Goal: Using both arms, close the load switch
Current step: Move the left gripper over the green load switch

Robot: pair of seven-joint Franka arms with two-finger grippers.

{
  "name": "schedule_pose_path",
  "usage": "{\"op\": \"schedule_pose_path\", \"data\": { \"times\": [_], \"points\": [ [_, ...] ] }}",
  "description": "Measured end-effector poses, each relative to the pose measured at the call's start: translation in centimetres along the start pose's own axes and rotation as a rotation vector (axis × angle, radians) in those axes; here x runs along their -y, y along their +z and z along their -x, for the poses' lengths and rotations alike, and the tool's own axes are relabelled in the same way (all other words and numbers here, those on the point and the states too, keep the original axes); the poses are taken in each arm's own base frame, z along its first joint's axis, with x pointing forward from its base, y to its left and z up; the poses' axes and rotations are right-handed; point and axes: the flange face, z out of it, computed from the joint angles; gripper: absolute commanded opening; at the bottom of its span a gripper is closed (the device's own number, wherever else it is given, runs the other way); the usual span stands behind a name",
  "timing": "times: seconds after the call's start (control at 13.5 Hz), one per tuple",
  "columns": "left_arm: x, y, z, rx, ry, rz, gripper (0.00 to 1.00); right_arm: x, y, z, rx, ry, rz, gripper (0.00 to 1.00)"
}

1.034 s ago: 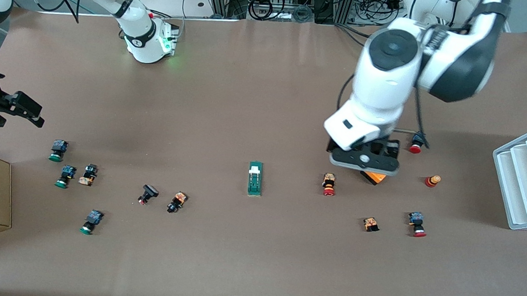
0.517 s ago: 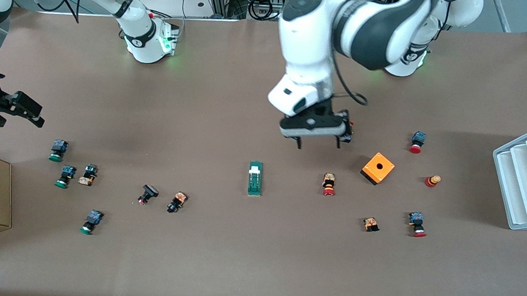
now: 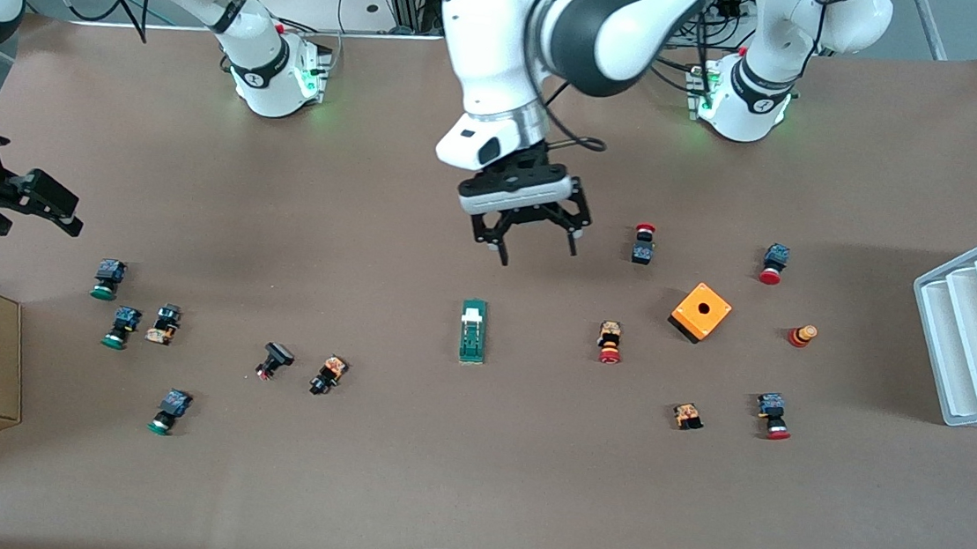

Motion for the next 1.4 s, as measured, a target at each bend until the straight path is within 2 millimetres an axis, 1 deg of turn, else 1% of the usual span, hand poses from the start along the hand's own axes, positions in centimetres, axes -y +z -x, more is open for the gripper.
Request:
{"op": "schedule_pose_path", "data": {
  "times": [0.22, 0.37, 0.74, 0.96, 1.18, 1.4],
  "points": [
    [-3.1, 2.0, 3.3, -0.053, -0.052, -0.009, 1.00, 0.1, 0.0, 0.0, 0.000, -0.002, 0.000, 1.00],
    [-5.0, 2.9, 5.8, -0.112, -0.083, -0.012, 1.00, 0.2, 0.0, 0.0, 0.000, -0.004, -0.001, 1.00],
    [-8.8, 4.3, 11.4, -0.221, -0.116, 0.020, 1.00, 0.3, 0.0, 0.0, 0.000, -0.006, -0.001, 1.00],
    [-10.8, 5.0, 15.0, -0.296, -0.185, 0.065, 1.00, 0.3, 0.0, 0.0, 0.000, -0.006, -0.001, 1.00],
    [-12.4, 7.4, 19.0, -0.366, -0.252, 0.102, 1.00, 0.3, 0.0, 0.0, 0.000, -0.006, -0.001, 1.00],
    [-13.2, 10.1, 21.7, -0.429, -0.221, 0.106, 1.00, 0.3, 0.0, 0.0, 0.000, -0.006, -0.001, 1.00]
  ]
}}
